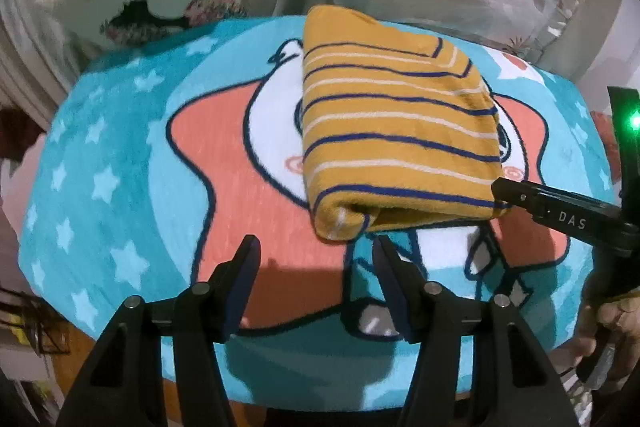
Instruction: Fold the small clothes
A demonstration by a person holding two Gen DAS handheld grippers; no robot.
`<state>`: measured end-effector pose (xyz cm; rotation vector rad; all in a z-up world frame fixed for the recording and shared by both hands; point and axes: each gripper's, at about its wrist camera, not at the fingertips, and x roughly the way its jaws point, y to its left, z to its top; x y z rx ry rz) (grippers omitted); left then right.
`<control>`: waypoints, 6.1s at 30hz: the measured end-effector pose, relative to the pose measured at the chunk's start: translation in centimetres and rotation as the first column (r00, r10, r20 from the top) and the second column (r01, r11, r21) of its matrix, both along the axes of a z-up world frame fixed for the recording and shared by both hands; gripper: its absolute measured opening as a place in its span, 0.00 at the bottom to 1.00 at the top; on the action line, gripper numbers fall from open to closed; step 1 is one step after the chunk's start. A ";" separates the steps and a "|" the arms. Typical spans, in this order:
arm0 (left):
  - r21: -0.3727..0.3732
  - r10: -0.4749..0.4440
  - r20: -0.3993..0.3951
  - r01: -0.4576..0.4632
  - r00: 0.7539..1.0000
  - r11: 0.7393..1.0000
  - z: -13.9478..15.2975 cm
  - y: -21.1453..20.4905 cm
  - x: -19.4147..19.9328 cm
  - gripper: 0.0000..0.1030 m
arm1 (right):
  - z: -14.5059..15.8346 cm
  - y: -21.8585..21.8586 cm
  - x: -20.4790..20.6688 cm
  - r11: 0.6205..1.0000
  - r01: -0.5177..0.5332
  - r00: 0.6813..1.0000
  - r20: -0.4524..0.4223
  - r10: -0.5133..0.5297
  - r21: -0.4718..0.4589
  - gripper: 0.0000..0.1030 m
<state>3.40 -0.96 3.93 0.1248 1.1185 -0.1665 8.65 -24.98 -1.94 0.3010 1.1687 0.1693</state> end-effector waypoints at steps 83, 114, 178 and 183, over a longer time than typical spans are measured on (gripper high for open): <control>-0.004 -0.139 0.029 0.140 0.990 0.990 -1.4 -0.9 10.3 0.65 | 1.0 2.4 12.3 0.982 0.085 0.996 0.012 -0.084 -0.167 0.20; -0.274 -0.208 -0.038 0.190 0.977 0.943 -2.0 4.3 4.5 0.65 | 1.7 -0.9 -0.6 0.975 0.117 0.993 0.001 -0.119 0.191 0.62; -0.131 -0.089 -0.018 0.086 0.996 0.988 -1.3 3.8 5.6 0.33 | 4.0 -4.1 2.2 0.977 0.055 0.993 0.090 -0.075 0.204 0.10; -0.173 -0.135 -0.019 0.130 0.991 0.976 -2.5 0.2 7.9 0.41 | 2.8 -0.5 5.7 0.988 0.012 0.997 0.072 -0.023 0.157 0.10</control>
